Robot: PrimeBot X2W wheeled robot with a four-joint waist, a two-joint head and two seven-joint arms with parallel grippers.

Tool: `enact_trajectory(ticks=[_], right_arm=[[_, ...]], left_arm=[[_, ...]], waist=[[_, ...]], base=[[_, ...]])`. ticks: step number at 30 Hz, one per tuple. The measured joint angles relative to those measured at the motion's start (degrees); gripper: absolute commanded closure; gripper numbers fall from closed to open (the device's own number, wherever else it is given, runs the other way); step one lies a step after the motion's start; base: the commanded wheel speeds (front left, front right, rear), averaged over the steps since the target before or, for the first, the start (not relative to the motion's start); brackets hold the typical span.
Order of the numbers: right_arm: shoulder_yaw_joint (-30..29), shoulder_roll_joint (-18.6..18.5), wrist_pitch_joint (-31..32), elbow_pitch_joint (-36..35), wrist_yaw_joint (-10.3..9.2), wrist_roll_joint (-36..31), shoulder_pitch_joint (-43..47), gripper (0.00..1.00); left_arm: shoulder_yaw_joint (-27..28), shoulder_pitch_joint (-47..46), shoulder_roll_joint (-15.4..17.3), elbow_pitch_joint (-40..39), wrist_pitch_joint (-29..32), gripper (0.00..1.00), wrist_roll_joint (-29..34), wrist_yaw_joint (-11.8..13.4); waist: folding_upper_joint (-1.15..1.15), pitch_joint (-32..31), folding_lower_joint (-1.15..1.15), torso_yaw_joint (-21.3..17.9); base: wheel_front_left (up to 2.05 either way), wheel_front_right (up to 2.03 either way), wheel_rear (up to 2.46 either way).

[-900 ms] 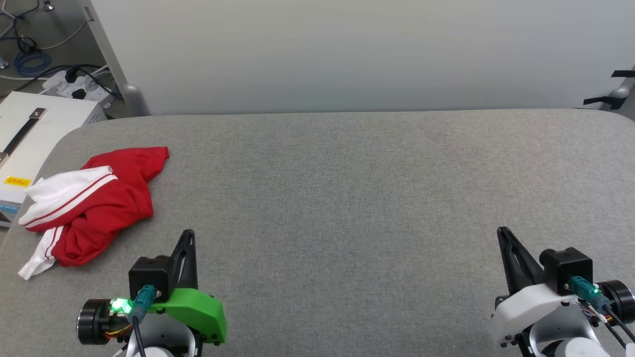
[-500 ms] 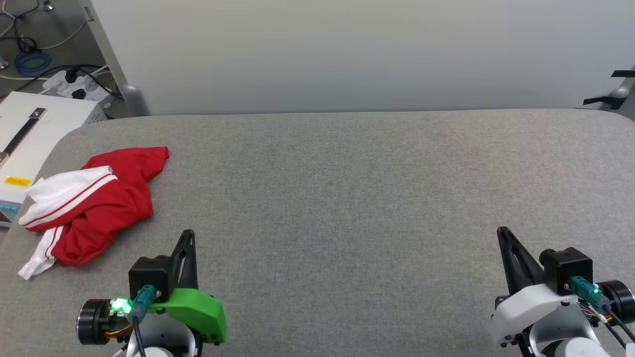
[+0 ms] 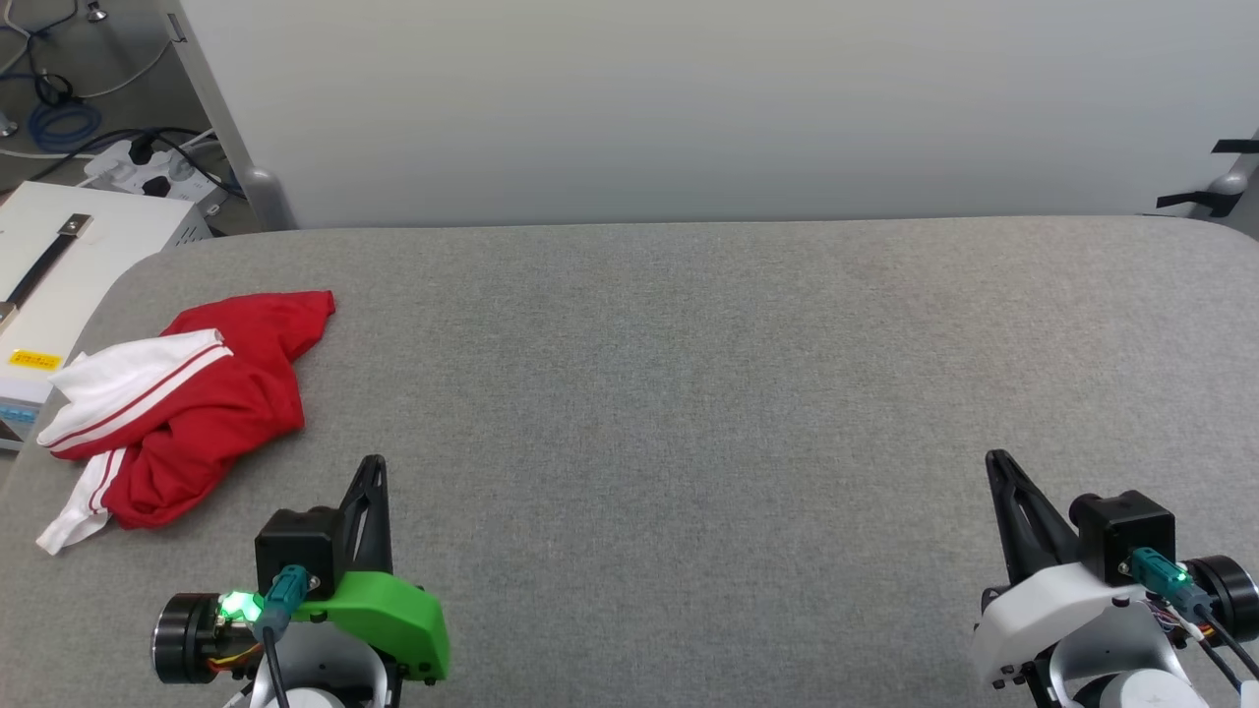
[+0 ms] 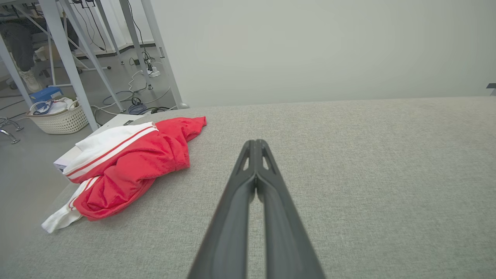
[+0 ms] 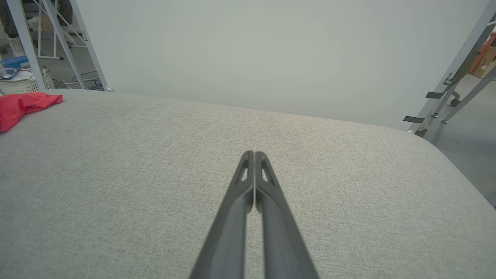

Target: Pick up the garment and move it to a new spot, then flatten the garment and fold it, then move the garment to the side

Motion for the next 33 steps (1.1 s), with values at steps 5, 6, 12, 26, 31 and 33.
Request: enact_trajectory(ticks=[5, 6, 12, 26, 31, 33], right_arm=[[0.0, 0.0, 0.0, 0.0, 0.00, 0.0, 0.0, 1.00], [0.0, 0.0, 0.0, 0.0, 0.00, 0.0, 0.0, 1.00], [0.0, 0.0, 0.0, 0.0, 0.00, 0.0, 0.0, 1.00], [0.0, 0.0, 0.0, 0.0, 0.01, 0.0, 0.0, 0.00], [-0.1, 0.0, -0.1, 0.0, 0.00, 0.1, 0.0, 0.00], [-0.3, 0.0, -0.2, 0.0, 0.01, 0.2, 0.0, 0.00]], left_arm=[[0.0, 0.0, 0.0, 0.0, 0.0, 1.00, 0.0, 0.0], [0.0, 0.0, 0.0, 0.0, 0.0, 1.00, 0.0, 0.0], [0.0, 0.0, 0.0, 0.0, 0.0, 1.00, 0.0, 0.0], [0.0, 0.1, 0.0, 0.0, 0.0, 0.00, 0.0, 0.0], [0.0, 0.1, 0.0, 0.0, 0.0, 0.00, 0.0, 0.0], [-0.1, 0.1, 0.0, 0.0, -0.1, 0.00, 0.0, 0.3]], waist=[[0.00, 0.0, 0.00, 0.0], [0.00, 0.0, 0.00, 0.0], [0.00, 0.0, 0.00, 0.0], [0.00, 0.0, 0.00, 0.0], [0.00, 0.0, 0.00, 0.0], [0.00, 0.1, 0.00, 0.0]], base=[[0.00, 0.00, 0.00], [0.00, 0.00, 0.00], [0.00, 0.00, 0.00], [0.00, 0.00, 0.00], [0.00, 0.00, 0.00], [0.00, 0.00, 0.00]])
